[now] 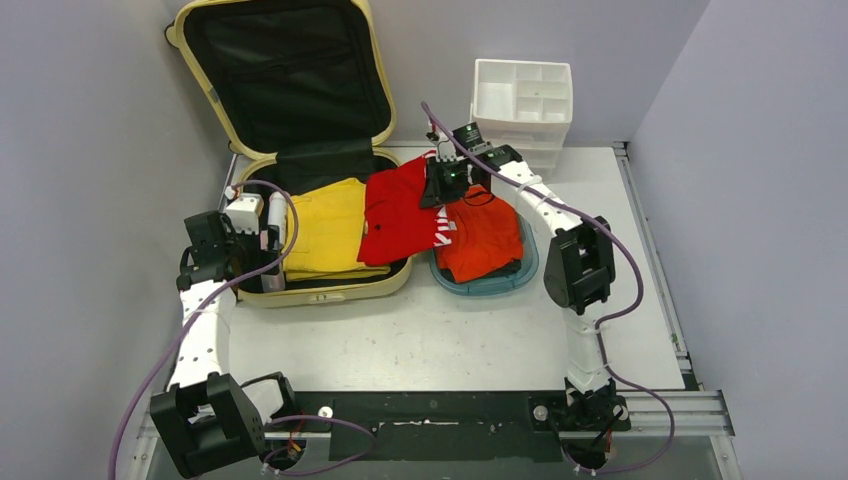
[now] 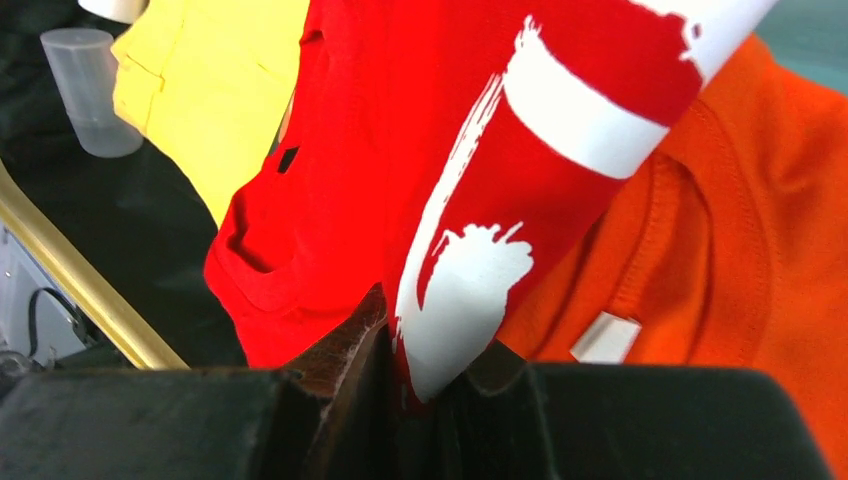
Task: Open, take out, and arrange the luggage
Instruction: Place the clothes in the bin.
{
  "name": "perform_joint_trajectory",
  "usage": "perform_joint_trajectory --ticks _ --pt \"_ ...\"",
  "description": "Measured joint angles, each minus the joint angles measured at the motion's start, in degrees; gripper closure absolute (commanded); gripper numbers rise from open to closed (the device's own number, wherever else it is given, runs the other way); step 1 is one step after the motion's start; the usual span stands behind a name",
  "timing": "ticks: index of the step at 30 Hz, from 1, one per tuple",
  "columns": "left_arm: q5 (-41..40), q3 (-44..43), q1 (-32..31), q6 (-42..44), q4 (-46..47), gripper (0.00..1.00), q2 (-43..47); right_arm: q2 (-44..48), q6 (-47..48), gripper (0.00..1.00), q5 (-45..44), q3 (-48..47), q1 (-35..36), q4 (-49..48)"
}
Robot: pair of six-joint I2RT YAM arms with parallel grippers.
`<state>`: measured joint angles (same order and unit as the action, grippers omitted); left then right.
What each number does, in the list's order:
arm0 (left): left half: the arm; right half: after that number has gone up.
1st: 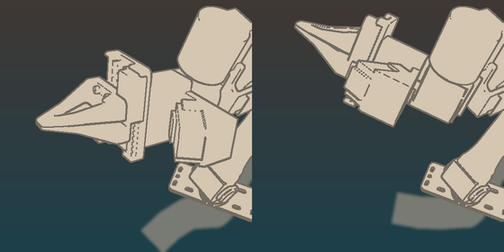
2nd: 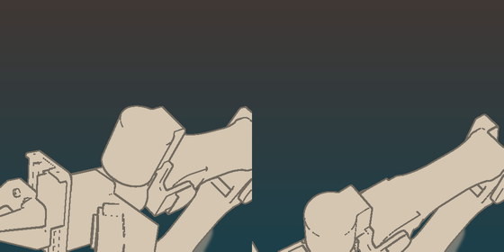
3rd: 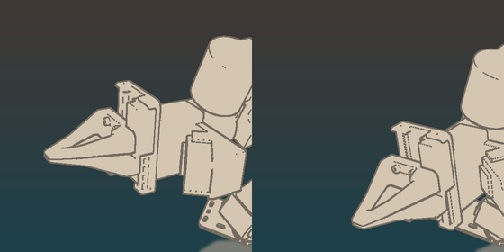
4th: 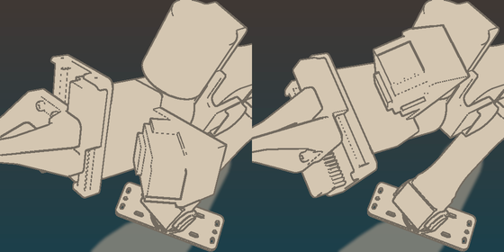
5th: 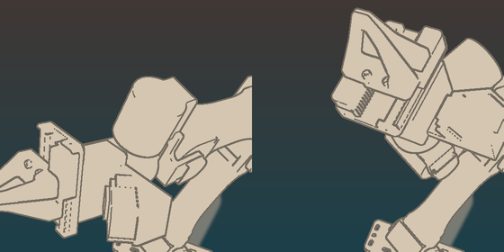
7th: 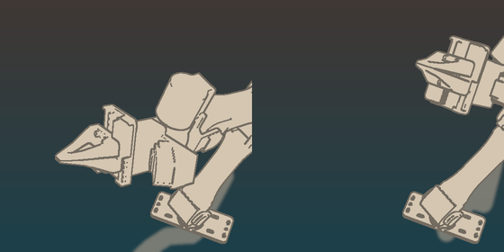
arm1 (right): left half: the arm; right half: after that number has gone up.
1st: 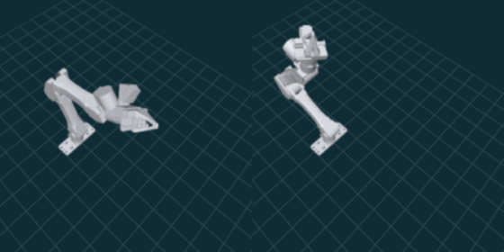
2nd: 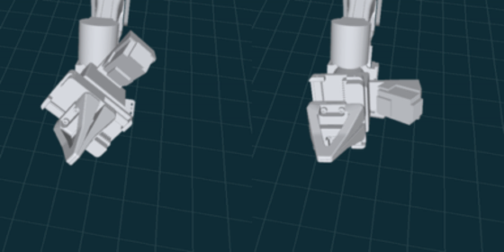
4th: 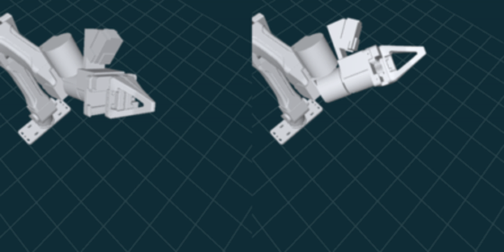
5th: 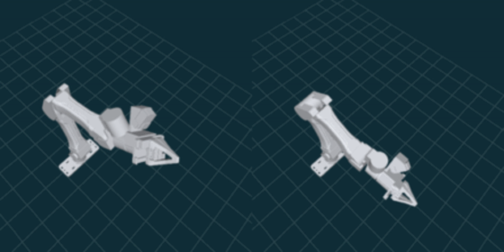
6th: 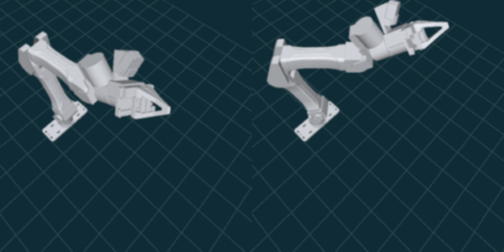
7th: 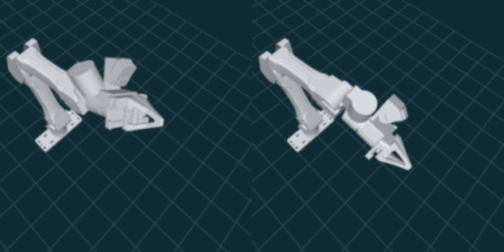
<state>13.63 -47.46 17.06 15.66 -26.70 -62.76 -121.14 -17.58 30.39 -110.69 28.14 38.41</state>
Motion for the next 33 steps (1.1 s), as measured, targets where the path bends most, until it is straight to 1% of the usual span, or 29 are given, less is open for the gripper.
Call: perform_joint_trajectory --ticks 4,7,15,20,24,33 --pt "0.0 0.5 0.2 0.0 0.0 0.19 -0.2 0.0 4.8 1.00 1.2 -2.4 -2.0 5.1" --pt "0.0 0.6 0.4 0.0 0.0 0.19 -0.2 0.0 7.7 1.00 1.6 -2.6 -3.9 7.6" --pt "0.0 0.9 0.8 0.0 0.2 0.19 -0.2 0.0 14.3 1.00 2.0 -0.1 -10.0 12.7" --pt "0.1 1.0 1.0 0.0 0.3 0.19 -0.2 0.0 18.6 1.00 1.3 3.7 -13.4 14.2" --pt "0.1 1.2 1.1 0.0 0.3 0.19 -0.2 0.0 20.4 1.00 0.4 4.9 -15.6 14.8" --pt "0.2 1.2 1.2 0.0 0.4 0.19 -0.2 0.0 21.5 1.00 -1.0 6.1 -16.1 14.0"
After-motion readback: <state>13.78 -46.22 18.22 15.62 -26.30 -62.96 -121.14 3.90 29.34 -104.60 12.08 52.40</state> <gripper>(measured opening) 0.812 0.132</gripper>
